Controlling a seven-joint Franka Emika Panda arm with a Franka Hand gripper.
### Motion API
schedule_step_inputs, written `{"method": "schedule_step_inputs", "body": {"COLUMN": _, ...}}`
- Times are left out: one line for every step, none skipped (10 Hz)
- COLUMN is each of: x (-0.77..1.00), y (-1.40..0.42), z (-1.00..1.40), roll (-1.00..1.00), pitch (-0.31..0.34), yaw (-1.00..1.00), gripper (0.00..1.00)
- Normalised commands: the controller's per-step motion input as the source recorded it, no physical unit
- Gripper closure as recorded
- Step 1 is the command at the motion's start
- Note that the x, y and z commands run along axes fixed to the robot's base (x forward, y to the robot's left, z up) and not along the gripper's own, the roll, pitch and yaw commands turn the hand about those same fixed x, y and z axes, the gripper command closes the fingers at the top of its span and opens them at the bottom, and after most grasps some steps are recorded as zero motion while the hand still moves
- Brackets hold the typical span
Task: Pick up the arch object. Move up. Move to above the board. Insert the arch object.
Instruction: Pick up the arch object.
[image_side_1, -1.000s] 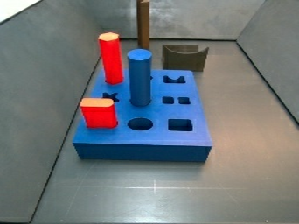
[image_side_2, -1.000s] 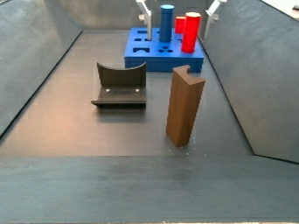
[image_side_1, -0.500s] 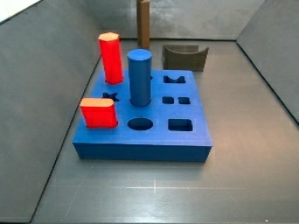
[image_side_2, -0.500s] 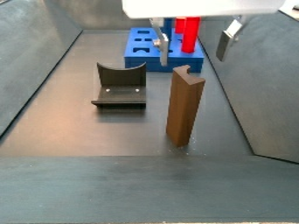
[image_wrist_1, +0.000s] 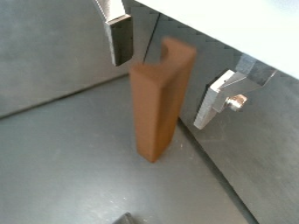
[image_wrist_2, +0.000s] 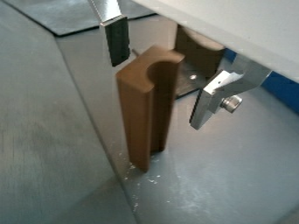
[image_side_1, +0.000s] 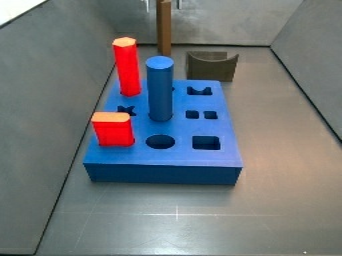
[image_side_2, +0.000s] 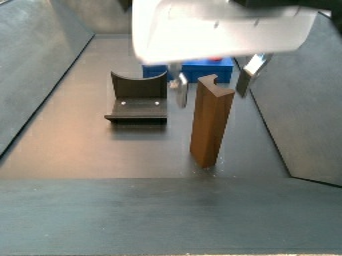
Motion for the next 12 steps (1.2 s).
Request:
{"method": "schedule_step_inputs", "body": {"x": 0.00, "y": 0.01, "z": 0.00, "roll": -0.01, "pitch": 0.000, "yaw": 0.00, "gripper": 0.00}}
{"method": "schedule_step_inputs", "body": {"x": 0.00, "y": 0.00, "z": 0.00, "roll": 0.00, "pitch": 0.000, "yaw": 0.00, "gripper": 1.00}}
{"method": "schedule_step_inputs", "body": {"x": 0.00, "y": 0.00, "z": 0.00, "roll": 0.00, "pitch": 0.000, "yaw": 0.00, "gripper": 1.00}}
{"method": "schedule_step_inputs", "body": {"x": 0.00, "y": 0.00, "z": 0.00, "roll": 0.00, "pitch": 0.000, "yaw": 0.00, "gripper": 1.00}}
{"method": "schedule_step_inputs", "body": {"x": 0.00, "y": 0.00, "z": 0.00, "roll": 0.00, "pitch": 0.000, "yaw": 0.00, "gripper": 1.00}}
{"method": "schedule_step_inputs", "body": {"x": 0.00, "y": 0.00, "z": 0.00, "roll": 0.00, "pitch": 0.000, "yaw": 0.00, "gripper": 1.00}}
{"method": "schedule_step_inputs", "body": {"x": 0.00, "y": 0.00, "z": 0.00, "roll": 0.00, "pitch": 0.000, "yaw": 0.00, "gripper": 1.00}}
{"method": "schedule_step_inputs", "body": {"x": 0.00, "y": 0.00, "z": 0.00, "roll": 0.00, "pitch": 0.000, "yaw": 0.00, "gripper": 1.00}}
{"method": "schedule_step_inputs", "body": {"x": 0.00, "y": 0.00, "z": 0.00, "roll": 0.00, "pitch": 0.000, "yaw": 0.00, "gripper": 1.00}}
{"method": "schedule_step_inputs", "body": {"x": 0.00, "y": 0.00, "z": 0.00, "roll": 0.00, "pitch": 0.000, "yaw": 0.00, "gripper": 1.00}}
{"method": "schedule_step_inputs", "body": {"x": 0.00, "y": 0.00, "z": 0.00, "roll": 0.00, "pitch": 0.000, "yaw": 0.00, "gripper": 1.00}}
{"method": "schedule_step_inputs", "body": {"x": 0.00, "y": 0.00, "z": 0.00, "roll": 0.00, "pitch": 0.000, "yaw": 0.00, "gripper": 1.00}}
